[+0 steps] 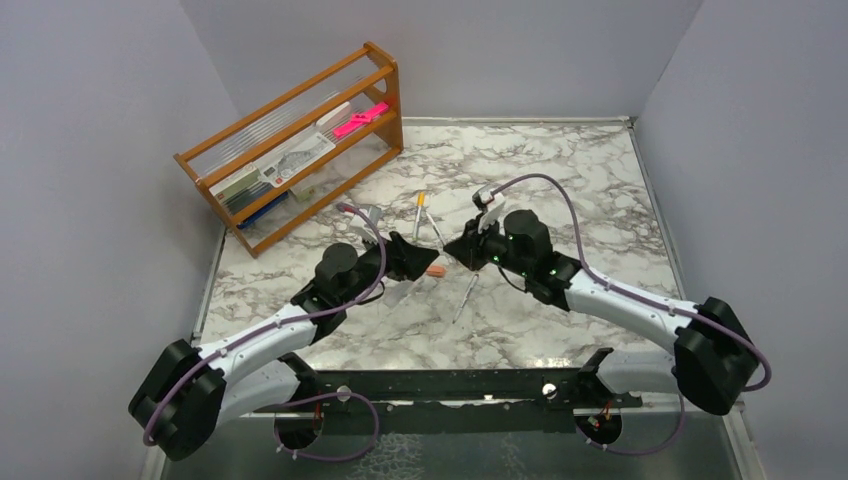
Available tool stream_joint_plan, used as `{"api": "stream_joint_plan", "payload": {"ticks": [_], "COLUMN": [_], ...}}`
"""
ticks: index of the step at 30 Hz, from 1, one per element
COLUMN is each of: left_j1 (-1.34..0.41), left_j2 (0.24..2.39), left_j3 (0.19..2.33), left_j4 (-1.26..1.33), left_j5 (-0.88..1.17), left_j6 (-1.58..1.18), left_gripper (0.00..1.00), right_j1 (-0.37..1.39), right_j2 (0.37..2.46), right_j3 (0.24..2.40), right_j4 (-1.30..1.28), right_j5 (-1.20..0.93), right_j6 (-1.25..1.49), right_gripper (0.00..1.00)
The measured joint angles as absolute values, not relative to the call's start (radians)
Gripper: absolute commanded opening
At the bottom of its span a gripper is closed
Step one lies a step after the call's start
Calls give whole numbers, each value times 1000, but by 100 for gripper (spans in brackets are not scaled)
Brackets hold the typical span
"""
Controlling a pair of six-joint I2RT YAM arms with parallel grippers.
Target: Insert the pens into the pen caps
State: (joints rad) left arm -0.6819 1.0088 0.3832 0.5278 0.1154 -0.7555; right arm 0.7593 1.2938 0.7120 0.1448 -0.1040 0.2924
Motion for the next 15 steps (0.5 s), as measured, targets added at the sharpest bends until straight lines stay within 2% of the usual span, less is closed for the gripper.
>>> {"api": "stream_joint_plan", "payload": {"ticks": [4, 6, 11, 15], "left_j1": [-682, -682, -682, -682], "left_j2": [1053, 1066, 1076, 1084], "left_j3": [383, 383, 383, 385], "left_j4": [652, 682, 768, 798], "left_j5": [170, 180, 168, 151], "left_j6": [-780, -795, -827, -847], "left_gripper": [68, 62, 57, 44], "right_j1": [759, 759, 759, 759], "right_j2": [1214, 1200, 1183, 1181], "right_j3": [693, 684, 646, 636], "right_j4": [223, 263, 317, 333], "right_j5": [-197, -244, -321, -365], "right_j6": [350, 376, 423, 442], "right_gripper": [2, 1, 1, 1]}}
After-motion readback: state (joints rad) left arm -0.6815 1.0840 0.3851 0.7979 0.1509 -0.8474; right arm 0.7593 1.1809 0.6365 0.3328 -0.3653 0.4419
